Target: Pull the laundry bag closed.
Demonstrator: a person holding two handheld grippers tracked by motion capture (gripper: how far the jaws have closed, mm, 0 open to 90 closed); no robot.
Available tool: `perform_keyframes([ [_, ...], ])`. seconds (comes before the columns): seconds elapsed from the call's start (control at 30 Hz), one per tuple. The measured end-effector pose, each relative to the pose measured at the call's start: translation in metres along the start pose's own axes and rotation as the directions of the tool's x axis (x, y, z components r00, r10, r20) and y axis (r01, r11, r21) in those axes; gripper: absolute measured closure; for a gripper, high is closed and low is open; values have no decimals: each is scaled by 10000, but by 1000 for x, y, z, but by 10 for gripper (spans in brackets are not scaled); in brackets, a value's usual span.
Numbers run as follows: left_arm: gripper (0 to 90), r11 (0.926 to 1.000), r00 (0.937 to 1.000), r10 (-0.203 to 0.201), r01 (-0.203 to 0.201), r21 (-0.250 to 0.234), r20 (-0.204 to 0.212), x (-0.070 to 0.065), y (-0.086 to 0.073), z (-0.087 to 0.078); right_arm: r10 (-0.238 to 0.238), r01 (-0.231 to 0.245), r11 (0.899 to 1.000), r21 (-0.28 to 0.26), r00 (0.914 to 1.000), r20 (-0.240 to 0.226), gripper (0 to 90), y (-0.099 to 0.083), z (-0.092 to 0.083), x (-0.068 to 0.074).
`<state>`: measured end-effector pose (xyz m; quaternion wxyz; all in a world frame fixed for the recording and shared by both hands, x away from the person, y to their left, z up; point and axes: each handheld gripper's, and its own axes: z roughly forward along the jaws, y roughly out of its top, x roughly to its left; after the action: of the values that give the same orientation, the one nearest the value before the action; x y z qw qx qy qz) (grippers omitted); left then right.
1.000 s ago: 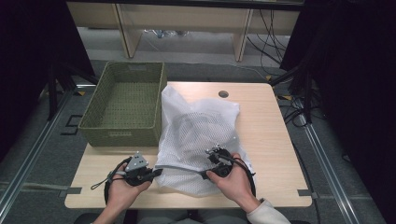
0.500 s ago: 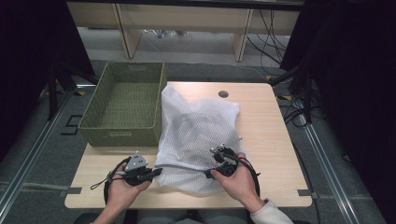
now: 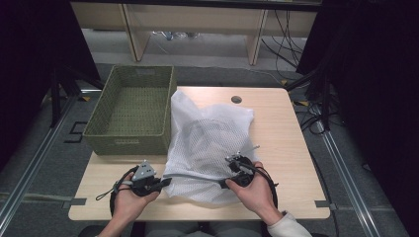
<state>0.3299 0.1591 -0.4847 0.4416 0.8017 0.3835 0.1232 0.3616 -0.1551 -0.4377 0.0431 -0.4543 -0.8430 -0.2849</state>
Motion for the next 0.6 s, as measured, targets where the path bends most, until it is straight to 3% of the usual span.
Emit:
perform_keyframes([
  [0.07,883,10000,10000,-2,2,-10,-23,0,0,0,-255,255,9997,-35,9997,-37,871,0,0,-3],
  [0.1,883,10000,10000,-26,25,-27,-27,0,0,0,43,-43,10000,-79,10000,-33,871,-1,-1,-1],
  [0.13,883,10000,10000,-26,25,-27,-27,0,0,0,-17,18,10000,-16,9999,110,871,-1,-1,-3],
  [0.17,882,9997,9998,-201,200,-169,-39,-1,0,1,-506,505,9986,-134,9987,-47,871,-1,-1,-7],
  [0.2,883,9995,9997,-240,240,-186,-1,-1,0,1,-111,111,9999,2,9999,4,871,-2,-3,-5],
  [0.23,883,9994,9996,-258,256,-231,-82,-2,0,2,-189,188,9998,-62,9998,-16,871,-3,-3,-6],
  [0.3,883,9997,9998,-195,195,-137,-30,-1,0,1,133,-136,9999,85,9994,316,871,-4,-4,-6],
  [0.33,883,9997,9998,-212,211,-147,-37,-1,0,1,73,-74,9999,75,10000,52,871,-4,-5,-7],
  [0.37,883,9972,9983,-585,582,-462,-37,-3,0,3,36,-37,10000,53,10000,71,871,-4,-5,-7],
  [0.4,883,9972,9983,-582,578,-476,-63,-3,0,3,1,-2,10000,26,9998,192,871,-5,-4,-8],
  [0.5,883,9979,9987,-506,505,-395,-19,-2,0,3,-122,121,9999,-70,9999,-21,871,-4,-5,-9],
  [0.57,883,10000,10000,6,-6,31,-19,2,0,0,164,-164,9999,-9,9998,74,871,-5,-6,-8],
  [0.6,883,10000,10000,-5,5,22,-29,2,0,0,89,-88,10000,-32,9995,318,871,-5,-6,-10],
])
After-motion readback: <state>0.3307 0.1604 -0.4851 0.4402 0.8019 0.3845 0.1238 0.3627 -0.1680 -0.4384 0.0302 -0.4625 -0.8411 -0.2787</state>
